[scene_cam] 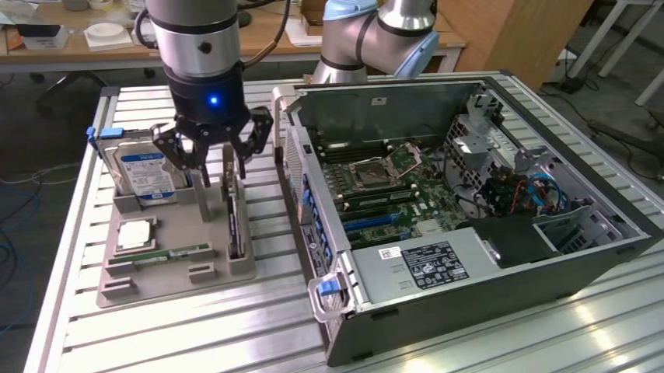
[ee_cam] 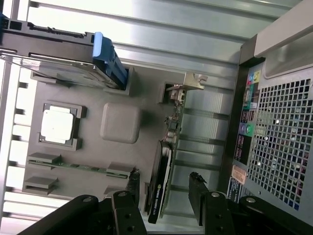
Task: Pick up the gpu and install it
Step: 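Pick up the gpu and move the gpu toward the slot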
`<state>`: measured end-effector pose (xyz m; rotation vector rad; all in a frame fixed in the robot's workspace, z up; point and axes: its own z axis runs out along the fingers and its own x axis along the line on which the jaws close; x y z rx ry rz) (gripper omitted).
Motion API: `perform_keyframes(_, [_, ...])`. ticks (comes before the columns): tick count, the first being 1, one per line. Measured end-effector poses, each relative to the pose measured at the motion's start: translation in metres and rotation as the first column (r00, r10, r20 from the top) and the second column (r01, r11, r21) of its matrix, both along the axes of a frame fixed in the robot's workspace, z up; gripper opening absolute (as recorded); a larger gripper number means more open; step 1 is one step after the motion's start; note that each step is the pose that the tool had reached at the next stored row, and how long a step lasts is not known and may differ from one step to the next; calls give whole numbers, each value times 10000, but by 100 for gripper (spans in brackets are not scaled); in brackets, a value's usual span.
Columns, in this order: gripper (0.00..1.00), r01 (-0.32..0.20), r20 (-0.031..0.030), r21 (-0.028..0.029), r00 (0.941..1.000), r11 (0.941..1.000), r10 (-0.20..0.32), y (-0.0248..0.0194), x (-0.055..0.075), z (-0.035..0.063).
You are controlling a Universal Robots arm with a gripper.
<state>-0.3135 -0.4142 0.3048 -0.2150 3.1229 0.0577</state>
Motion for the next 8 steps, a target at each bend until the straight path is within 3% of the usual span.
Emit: perform_keyframes(8, [53, 1, 0, -2, 10000, 10000, -1, -1, 1, -52])
